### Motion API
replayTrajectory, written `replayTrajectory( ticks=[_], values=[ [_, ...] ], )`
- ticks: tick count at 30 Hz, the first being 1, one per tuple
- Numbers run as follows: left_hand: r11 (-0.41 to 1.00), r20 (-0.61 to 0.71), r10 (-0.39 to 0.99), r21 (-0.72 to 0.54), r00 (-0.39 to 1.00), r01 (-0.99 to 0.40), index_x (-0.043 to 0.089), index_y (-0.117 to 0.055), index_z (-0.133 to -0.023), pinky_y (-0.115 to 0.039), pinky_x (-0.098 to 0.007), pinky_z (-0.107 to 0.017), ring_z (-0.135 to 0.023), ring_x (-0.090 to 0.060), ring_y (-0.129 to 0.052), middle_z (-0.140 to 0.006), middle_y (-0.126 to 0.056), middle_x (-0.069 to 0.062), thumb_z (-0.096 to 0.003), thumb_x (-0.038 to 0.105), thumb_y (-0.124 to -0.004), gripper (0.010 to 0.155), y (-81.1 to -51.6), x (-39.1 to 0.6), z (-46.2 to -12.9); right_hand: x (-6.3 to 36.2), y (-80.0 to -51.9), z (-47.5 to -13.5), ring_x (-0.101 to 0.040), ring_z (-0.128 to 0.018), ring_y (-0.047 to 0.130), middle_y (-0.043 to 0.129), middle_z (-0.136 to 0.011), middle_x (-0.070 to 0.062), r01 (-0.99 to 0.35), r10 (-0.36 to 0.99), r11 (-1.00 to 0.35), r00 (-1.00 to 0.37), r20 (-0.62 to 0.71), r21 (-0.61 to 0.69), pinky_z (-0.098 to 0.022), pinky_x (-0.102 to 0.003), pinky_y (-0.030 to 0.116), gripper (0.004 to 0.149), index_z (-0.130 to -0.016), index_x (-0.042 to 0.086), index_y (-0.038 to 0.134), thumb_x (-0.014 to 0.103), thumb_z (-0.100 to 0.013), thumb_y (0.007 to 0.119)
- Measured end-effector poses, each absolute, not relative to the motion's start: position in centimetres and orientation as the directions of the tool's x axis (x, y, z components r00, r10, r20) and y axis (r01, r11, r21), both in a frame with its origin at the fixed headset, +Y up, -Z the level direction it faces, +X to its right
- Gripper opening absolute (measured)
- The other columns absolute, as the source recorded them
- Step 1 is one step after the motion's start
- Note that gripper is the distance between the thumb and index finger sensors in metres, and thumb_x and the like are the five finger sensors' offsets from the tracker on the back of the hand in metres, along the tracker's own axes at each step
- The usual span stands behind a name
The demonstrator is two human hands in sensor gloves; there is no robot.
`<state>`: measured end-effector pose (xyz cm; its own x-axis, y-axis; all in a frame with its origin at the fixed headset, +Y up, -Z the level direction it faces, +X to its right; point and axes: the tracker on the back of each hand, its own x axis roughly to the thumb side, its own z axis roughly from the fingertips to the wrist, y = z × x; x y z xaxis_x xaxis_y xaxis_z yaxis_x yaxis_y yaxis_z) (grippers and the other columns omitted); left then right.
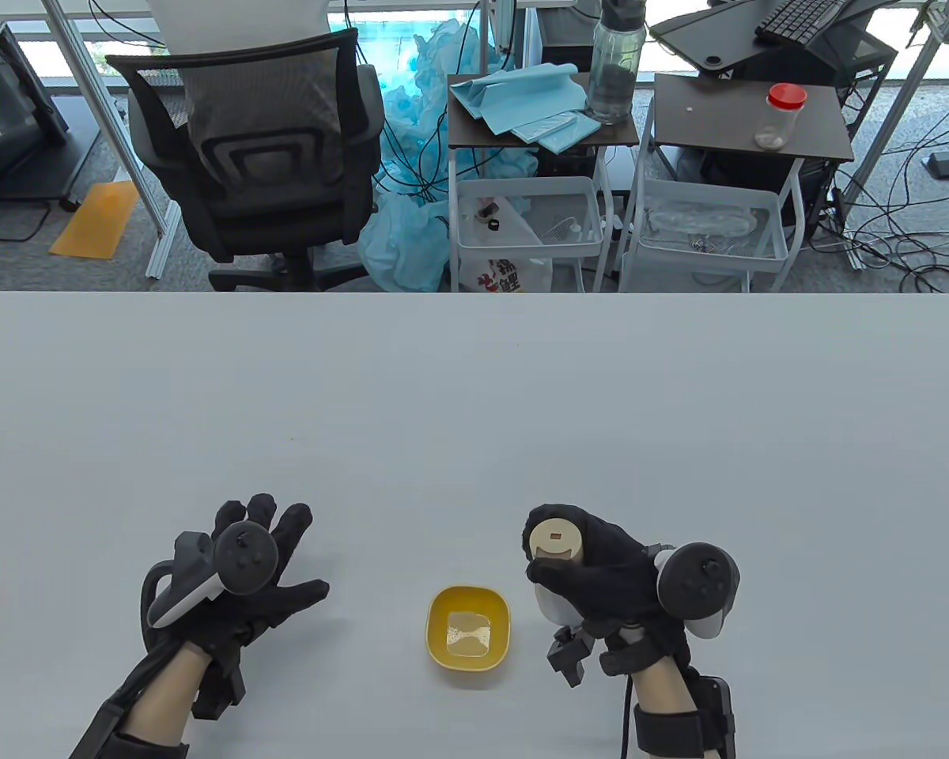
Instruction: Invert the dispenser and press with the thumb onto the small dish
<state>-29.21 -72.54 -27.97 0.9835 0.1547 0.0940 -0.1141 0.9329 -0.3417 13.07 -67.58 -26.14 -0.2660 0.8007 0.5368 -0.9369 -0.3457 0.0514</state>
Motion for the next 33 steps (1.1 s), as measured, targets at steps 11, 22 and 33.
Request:
replayTrajectory(
  ticks=[11, 22, 33],
  values=[
    [0.922, 0.062, 0.199, -0.349, 0.978, -0.166, 0.048, -0.015, -0.110, -0.023, -0.084, -0.070, -0.119, -0.047, -0.014, -0.125, -0.009, -0.002, -0.0480, 0.081, -0.068, 0.088, -72.4, -30.0, -28.3, 11.3, -65.5, -28.2, -0.042, -0.052, 0.098, 0.093, -0.070, -0.022, -0.614, 0.745, -0.645, -0.637, 0.196, 0.456, -0.043, -0.058, 0.078, 0.081, -0.085, 0.004, 0.082, 0.072, -0.042, 0.077],
    [0.919, 0.045, 0.213, -0.349, 0.976, -0.185, 0.048, -0.015, -0.110, -0.023, -0.084, -0.070, -0.119, -0.047, -0.013, -0.125, -0.009, -0.002, -0.0481, 0.081, -0.068, 0.088, -72.2, -30.8, -28.5, 2.3, -63.7, -30.8, -0.044, -0.051, 0.099, 0.094, -0.069, -0.024, 0.249, -0.055, -0.678, -0.955, 0.290, 0.691, -0.043, -0.059, 0.079, 0.082, -0.084, 0.001, 0.083, 0.071, -0.041, 0.078],
    [0.920, 0.061, 0.221, -0.346, 0.973, -0.187, 0.048, -0.014, -0.110, -0.023, -0.084, -0.070, -0.119, -0.047, -0.013, -0.125, -0.009, -0.002, -0.0481, 0.081, -0.068, 0.089, -72.3, -30.7, -28.4, -4.8, -67.3, -31.3, -0.043, -0.050, 0.100, 0.095, -0.067, -0.022, 0.609, -0.359, -0.464, -0.793, 0.492, 0.643, -0.043, -0.058, 0.080, 0.079, -0.082, 0.002, 0.085, 0.068, -0.040, 0.079]
  ],
)
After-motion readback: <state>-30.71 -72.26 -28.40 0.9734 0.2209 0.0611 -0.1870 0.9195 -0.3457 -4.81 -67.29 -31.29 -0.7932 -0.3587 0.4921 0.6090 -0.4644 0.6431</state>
